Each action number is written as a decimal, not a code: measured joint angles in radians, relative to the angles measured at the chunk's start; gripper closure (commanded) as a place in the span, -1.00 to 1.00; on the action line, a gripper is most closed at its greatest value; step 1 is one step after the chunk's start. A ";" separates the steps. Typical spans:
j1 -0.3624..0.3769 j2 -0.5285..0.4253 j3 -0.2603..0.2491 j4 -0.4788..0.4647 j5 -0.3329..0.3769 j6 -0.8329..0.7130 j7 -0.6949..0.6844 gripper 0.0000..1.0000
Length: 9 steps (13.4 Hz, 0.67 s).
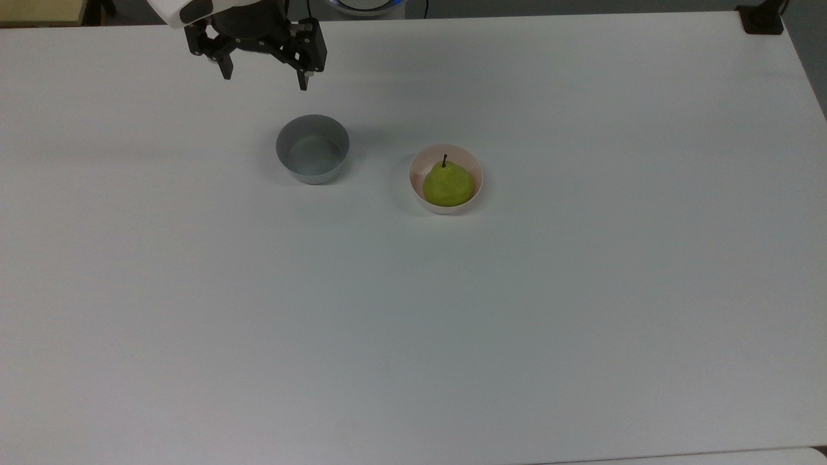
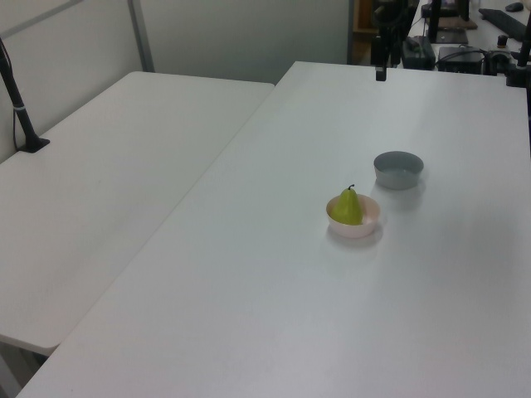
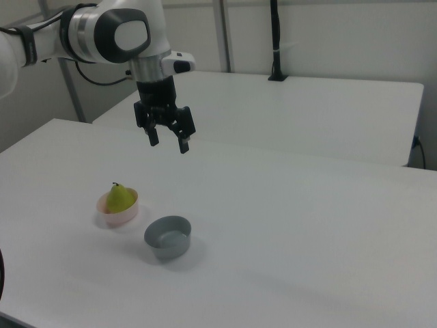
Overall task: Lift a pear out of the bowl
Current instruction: 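Move the open gripper over the pink bowl holding the green pear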
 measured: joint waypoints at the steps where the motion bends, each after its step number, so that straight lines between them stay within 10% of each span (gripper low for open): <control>1: 0.001 0.000 -0.002 0.000 0.000 0.000 0.000 -1.00; 9: 0.112 0.025 -0.019 -0.005 0.001 0.000 -0.001 -1.00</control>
